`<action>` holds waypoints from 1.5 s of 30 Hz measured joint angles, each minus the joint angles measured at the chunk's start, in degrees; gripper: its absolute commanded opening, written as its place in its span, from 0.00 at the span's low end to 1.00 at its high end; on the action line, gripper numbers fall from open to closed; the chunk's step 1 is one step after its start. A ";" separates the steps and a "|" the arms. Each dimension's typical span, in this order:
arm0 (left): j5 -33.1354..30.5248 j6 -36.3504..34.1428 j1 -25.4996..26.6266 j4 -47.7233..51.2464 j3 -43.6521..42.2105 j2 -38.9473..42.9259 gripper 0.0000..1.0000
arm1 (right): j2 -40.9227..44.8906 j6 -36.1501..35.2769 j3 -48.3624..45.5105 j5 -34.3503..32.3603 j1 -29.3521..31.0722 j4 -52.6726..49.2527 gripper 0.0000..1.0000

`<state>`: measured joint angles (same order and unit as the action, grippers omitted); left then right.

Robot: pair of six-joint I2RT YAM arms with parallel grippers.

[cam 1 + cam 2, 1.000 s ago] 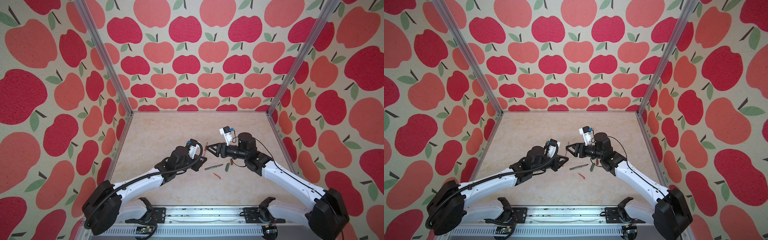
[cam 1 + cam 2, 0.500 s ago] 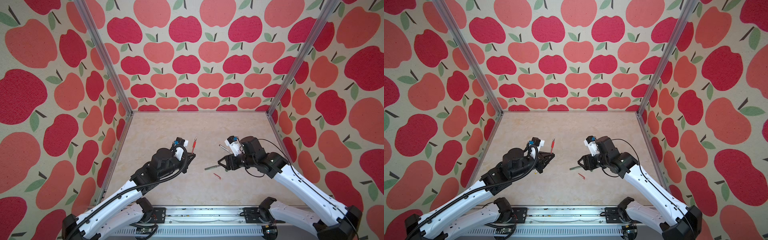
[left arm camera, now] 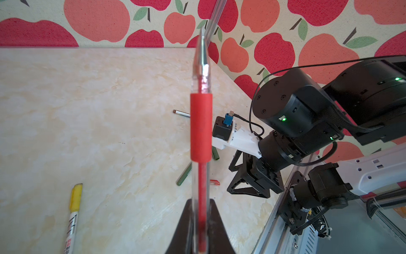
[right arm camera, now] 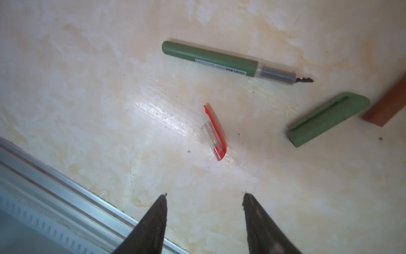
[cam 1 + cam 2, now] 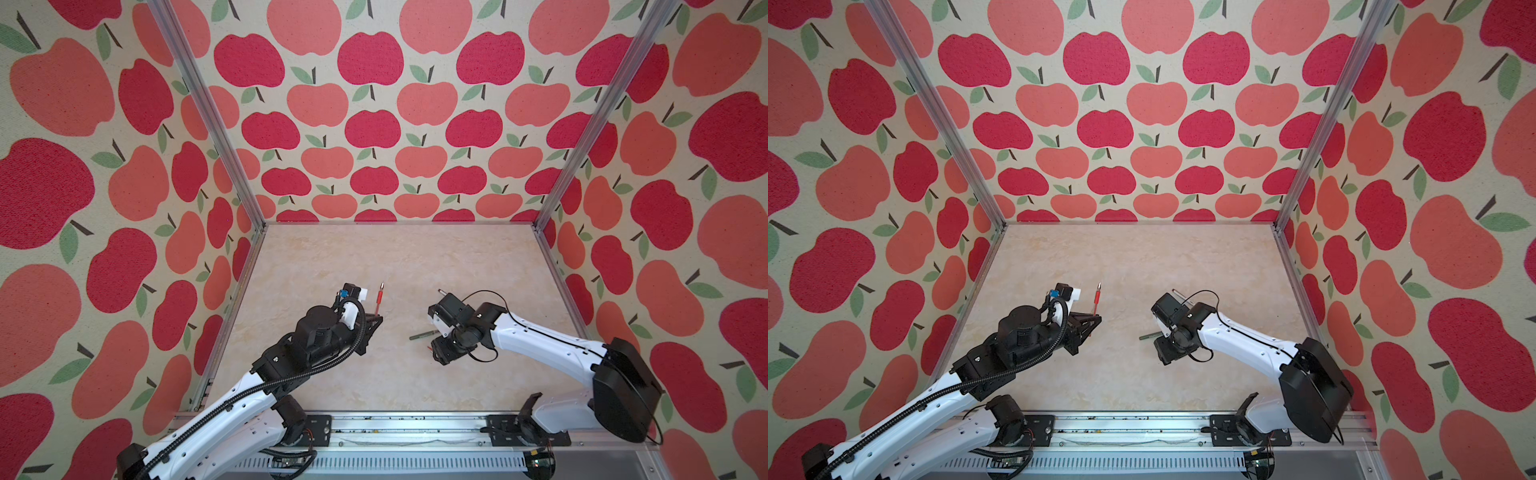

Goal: Insert the pens into the pen caps

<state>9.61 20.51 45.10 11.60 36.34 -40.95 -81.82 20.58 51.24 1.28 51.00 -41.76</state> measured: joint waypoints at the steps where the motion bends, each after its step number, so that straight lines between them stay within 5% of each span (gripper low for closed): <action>1: 0.00 0.22 0.00 0.00 -0.26 0.04 0.00 | -1.31 -0.13 0.07 -0.52 0.00 0.63 0.56; 7: 0.02 1.05 0.00 -0.04 -0.79 0.07 0.00 | -7.82 0.59 2.93 -2.97 0.55 1.81 0.65; 10: -0.09 1.07 0.00 0.00 -0.90 0.48 0.00 | -8.68 6.64 5.84 -5.38 1.40 0.07 0.65; 21: -5.40 5.44 0.00 1.77 -1.60 3.67 0.00 | 7.45 54.64 5.86 -11.74 3.43 -4.20 0.65; 30: -6.19 10.34 0.00 2.05 -3.21 4.35 0.00 | -0.66 83.34 4.68 -10.71 9.57 -3.13 0.62; 36: -5.73 10.51 0.00 2.82 -3.21 5.14 0.00 | -4.96 92.26 2.60 -9.68 9.86 0.68 0.59; 45: -4.70 10.49 0.00 3.43 -3.21 7.17 0.00 | -7.85 96.15 1.33 -8.90 7.39 5.70 0.49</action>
<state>4.91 31.00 45.10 15.03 33.12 -33.78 -89.67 116.73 52.58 -7.62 58.39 -36.05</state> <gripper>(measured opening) 0.120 0.491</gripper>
